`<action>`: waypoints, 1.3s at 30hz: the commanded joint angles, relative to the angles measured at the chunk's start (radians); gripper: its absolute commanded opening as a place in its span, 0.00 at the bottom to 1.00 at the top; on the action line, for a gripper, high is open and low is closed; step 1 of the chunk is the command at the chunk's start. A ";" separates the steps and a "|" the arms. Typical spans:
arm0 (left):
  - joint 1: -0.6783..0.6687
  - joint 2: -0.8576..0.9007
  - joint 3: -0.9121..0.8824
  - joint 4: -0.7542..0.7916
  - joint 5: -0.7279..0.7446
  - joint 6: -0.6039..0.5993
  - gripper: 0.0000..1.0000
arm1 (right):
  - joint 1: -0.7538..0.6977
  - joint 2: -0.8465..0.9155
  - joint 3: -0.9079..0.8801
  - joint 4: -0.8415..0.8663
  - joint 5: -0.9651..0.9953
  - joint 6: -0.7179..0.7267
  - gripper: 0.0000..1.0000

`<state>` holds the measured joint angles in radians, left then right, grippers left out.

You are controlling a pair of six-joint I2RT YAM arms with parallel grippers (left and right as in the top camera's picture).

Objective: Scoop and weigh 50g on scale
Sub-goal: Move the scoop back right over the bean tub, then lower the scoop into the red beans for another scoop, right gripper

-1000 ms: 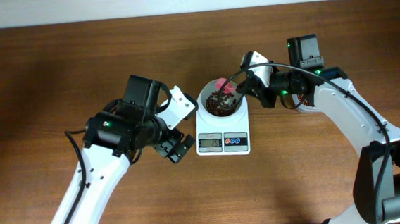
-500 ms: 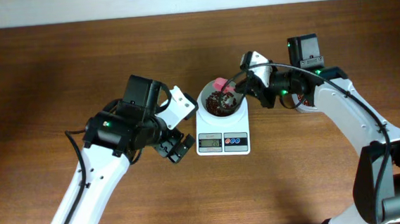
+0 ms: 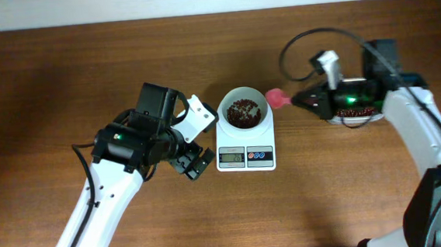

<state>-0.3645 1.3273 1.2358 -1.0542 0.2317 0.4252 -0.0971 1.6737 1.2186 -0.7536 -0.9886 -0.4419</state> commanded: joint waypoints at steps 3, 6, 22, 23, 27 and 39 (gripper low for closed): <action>-0.002 -0.019 -0.005 0.002 0.014 -0.009 0.99 | -0.169 -0.026 0.008 -0.135 -0.059 0.014 0.04; -0.002 -0.019 -0.005 0.002 0.014 -0.009 0.99 | -0.214 -0.026 0.008 -0.156 -0.058 0.013 0.04; -0.002 -0.019 -0.005 0.002 0.014 -0.009 0.99 | -0.217 -0.031 0.074 -0.055 0.189 0.219 0.04; -0.002 -0.019 -0.005 0.002 0.014 -0.009 0.99 | -0.217 -0.032 0.101 -0.064 0.212 0.219 0.04; -0.002 -0.019 -0.005 0.002 0.014 -0.009 0.99 | -0.217 -0.046 0.226 -0.182 0.349 0.219 0.04; -0.002 -0.019 -0.005 0.002 0.014 -0.009 0.99 | -0.217 -0.064 0.260 -0.285 0.875 0.397 0.04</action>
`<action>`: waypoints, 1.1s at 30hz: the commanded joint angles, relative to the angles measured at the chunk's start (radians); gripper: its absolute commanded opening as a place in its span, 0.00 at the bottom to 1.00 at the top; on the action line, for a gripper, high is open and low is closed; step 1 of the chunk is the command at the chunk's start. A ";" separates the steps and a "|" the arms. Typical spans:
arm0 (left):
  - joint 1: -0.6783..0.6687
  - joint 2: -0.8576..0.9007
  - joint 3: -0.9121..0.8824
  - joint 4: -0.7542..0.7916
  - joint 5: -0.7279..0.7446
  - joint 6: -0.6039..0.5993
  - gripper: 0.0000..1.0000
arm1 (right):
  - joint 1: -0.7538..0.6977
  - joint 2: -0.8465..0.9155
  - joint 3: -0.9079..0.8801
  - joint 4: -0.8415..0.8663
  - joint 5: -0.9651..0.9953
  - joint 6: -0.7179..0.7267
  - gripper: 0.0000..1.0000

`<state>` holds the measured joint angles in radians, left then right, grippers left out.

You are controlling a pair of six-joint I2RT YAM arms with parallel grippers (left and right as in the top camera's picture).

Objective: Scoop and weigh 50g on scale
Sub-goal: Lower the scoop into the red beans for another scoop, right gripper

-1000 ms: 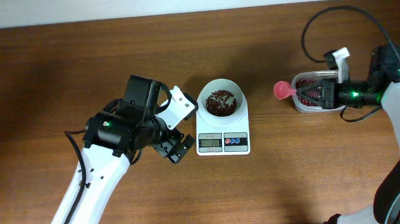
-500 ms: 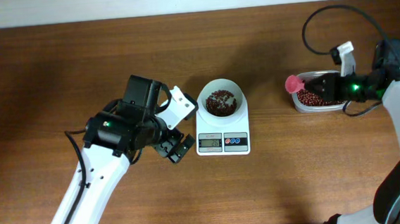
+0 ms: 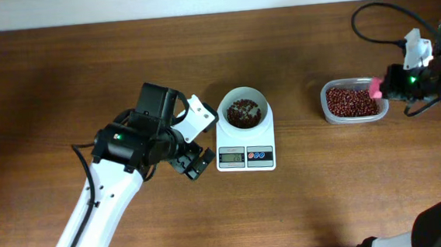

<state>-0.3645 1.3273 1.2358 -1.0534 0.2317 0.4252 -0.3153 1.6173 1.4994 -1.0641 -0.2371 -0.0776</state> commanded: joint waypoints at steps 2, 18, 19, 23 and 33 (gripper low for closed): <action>-0.002 -0.019 -0.005 0.001 0.014 -0.009 0.99 | 0.001 -0.005 -0.032 0.043 0.134 0.030 0.04; -0.002 -0.019 -0.005 0.001 0.014 -0.009 0.99 | 0.001 0.068 -0.105 0.093 0.138 0.003 0.04; -0.002 -0.019 -0.005 0.001 0.014 -0.009 0.99 | 0.001 0.076 -0.105 0.093 0.138 0.003 0.04; -0.002 -0.019 -0.005 0.001 0.014 -0.009 0.99 | 0.001 0.124 -0.106 0.092 0.141 0.003 0.04; -0.002 -0.019 -0.005 0.001 0.014 -0.009 0.99 | 0.001 0.159 -0.109 0.084 0.134 0.004 0.04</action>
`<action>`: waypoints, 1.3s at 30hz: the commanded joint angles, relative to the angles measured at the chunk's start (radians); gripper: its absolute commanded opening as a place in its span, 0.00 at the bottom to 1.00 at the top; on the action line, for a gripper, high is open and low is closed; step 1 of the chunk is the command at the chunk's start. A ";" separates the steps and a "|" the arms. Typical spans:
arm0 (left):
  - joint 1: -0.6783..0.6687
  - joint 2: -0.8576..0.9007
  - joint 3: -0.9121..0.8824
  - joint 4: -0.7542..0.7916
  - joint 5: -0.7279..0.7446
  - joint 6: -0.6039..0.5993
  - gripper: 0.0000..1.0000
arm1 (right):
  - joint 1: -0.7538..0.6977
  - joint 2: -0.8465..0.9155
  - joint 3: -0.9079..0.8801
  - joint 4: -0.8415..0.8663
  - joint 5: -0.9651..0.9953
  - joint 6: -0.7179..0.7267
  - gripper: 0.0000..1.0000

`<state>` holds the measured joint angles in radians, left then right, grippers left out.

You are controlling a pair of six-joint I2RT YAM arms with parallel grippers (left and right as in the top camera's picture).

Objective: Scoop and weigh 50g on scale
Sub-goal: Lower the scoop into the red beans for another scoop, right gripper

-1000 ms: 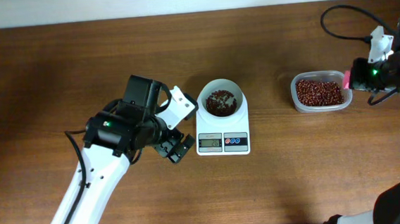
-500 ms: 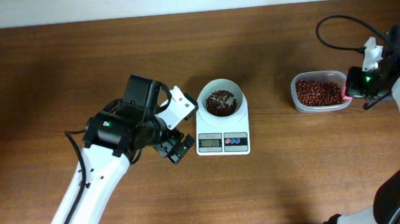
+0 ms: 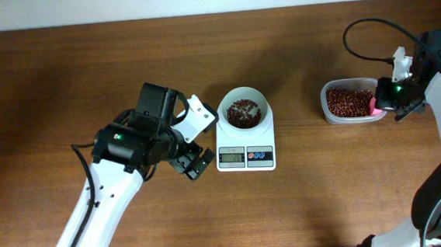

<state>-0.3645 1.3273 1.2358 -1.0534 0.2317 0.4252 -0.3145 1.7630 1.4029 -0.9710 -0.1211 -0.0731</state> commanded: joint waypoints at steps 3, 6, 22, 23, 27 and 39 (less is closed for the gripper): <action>-0.002 -0.019 -0.005 0.001 0.014 -0.009 0.99 | 0.000 0.013 -0.013 -0.011 -0.048 -0.002 0.04; -0.002 -0.019 -0.005 0.001 0.014 -0.009 0.99 | 0.000 0.013 -0.024 -0.013 -0.111 -0.001 0.04; -0.002 -0.019 -0.005 0.001 0.014 -0.009 0.99 | -0.001 0.013 -0.089 0.005 -0.302 0.024 0.04; -0.002 -0.019 -0.005 0.001 0.014 -0.009 0.99 | -0.002 0.013 -0.089 0.006 -0.303 0.030 0.04; -0.002 -0.019 -0.005 0.001 0.014 -0.009 0.99 | -0.002 0.013 -0.089 0.011 -0.332 0.030 0.04; -0.002 -0.019 -0.005 0.001 0.014 -0.009 0.99 | -0.141 0.013 -0.088 0.015 -0.545 0.025 0.04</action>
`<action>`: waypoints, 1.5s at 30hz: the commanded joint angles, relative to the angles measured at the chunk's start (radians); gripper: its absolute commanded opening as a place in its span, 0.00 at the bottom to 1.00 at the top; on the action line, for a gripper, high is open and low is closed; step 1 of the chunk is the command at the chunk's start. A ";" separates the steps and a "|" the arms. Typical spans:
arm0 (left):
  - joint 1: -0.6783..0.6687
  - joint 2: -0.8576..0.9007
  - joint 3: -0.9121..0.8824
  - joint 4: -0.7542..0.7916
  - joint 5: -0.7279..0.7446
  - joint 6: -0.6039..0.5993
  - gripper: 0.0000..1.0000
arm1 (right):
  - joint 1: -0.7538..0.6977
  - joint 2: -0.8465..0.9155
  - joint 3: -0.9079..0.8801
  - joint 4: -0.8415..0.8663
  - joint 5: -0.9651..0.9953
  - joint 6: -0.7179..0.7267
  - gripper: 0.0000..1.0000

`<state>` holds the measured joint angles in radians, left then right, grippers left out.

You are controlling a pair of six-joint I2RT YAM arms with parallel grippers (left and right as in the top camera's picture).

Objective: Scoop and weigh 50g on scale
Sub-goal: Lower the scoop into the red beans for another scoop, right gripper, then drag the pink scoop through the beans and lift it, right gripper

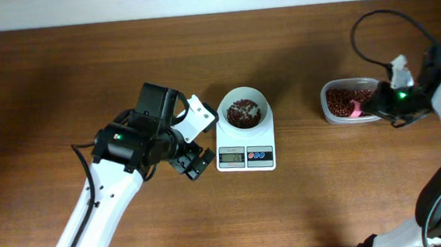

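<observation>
A white scale (246, 157) stands mid-table with a white bowl (244, 110) of red beans on its platform. To the right sits a clear tub (345, 101) of red beans. My right gripper (376, 106) is shut on a pink scoop (356, 108), whose head dips into the tub's front right part. My left gripper (197, 139) hangs open just left of the scale, holding nothing.
The right arm's black cable (373, 27) loops above the tub. Brown table (304, 203) stretches all around; a pale wall edge (196, 0) runs along the back.
My right gripper has swung so the pink scoop, then at the tub's right rim, now reaches further left into the beans. The left arm has not moved.
The right gripper first held the pink scoop beside the bowl on the scale. It then stood far right past the tub, then at the tub's right rim, and now the scoop lies in the tub's beans. The left arm stayed put throughout.
</observation>
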<state>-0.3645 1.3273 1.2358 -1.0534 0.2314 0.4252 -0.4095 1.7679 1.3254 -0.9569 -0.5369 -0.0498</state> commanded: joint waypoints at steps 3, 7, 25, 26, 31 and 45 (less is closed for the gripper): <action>-0.002 -0.019 -0.005 0.001 0.014 -0.009 0.99 | -0.089 0.008 -0.011 0.000 -0.206 0.002 0.04; -0.002 -0.019 -0.005 0.001 0.014 -0.009 0.99 | -0.117 0.008 -0.011 0.000 -0.288 0.002 0.04; -0.002 -0.019 -0.005 0.001 0.014 -0.009 0.99 | -0.117 0.008 -0.011 -0.007 -0.428 0.002 0.04; -0.002 -0.019 -0.005 0.001 0.014 -0.009 0.99 | -0.117 0.008 -0.011 -0.007 -0.453 0.002 0.04; -0.002 -0.019 -0.005 0.001 0.014 -0.009 0.99 | -0.117 0.008 -0.011 -0.007 -0.538 0.002 0.04; -0.002 -0.019 -0.005 0.001 0.014 -0.009 0.99 | -0.098 0.008 -0.011 -0.007 -0.695 0.003 0.04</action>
<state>-0.3645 1.3273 1.2358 -1.0534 0.2317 0.4252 -0.5217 1.7687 1.3239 -0.9642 -1.1797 -0.0475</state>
